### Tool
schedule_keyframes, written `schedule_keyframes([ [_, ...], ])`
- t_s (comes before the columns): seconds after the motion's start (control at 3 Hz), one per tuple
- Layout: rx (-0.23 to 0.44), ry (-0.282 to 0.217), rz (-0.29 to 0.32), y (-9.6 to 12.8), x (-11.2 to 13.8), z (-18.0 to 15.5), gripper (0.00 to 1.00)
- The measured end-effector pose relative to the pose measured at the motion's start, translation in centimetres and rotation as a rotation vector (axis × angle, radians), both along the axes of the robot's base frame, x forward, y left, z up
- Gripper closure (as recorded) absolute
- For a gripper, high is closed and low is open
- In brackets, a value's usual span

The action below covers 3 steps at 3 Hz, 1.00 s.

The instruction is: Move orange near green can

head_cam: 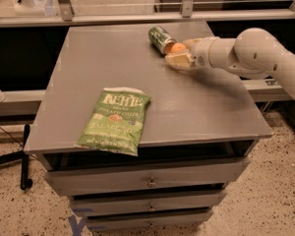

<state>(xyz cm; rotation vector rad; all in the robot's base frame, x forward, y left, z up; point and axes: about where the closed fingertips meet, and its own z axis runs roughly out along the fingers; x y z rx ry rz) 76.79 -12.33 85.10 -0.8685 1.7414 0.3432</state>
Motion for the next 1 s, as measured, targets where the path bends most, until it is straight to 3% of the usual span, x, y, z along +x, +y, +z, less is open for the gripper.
schedule_keyframes([
  [0.33, 0.002, 0.003, 0.0, 0.0, 0.0, -0.1, 0.0],
  [1.0, 0.021, 0.014, 0.024, -0.9, -1.2, 1.4, 0.0],
])
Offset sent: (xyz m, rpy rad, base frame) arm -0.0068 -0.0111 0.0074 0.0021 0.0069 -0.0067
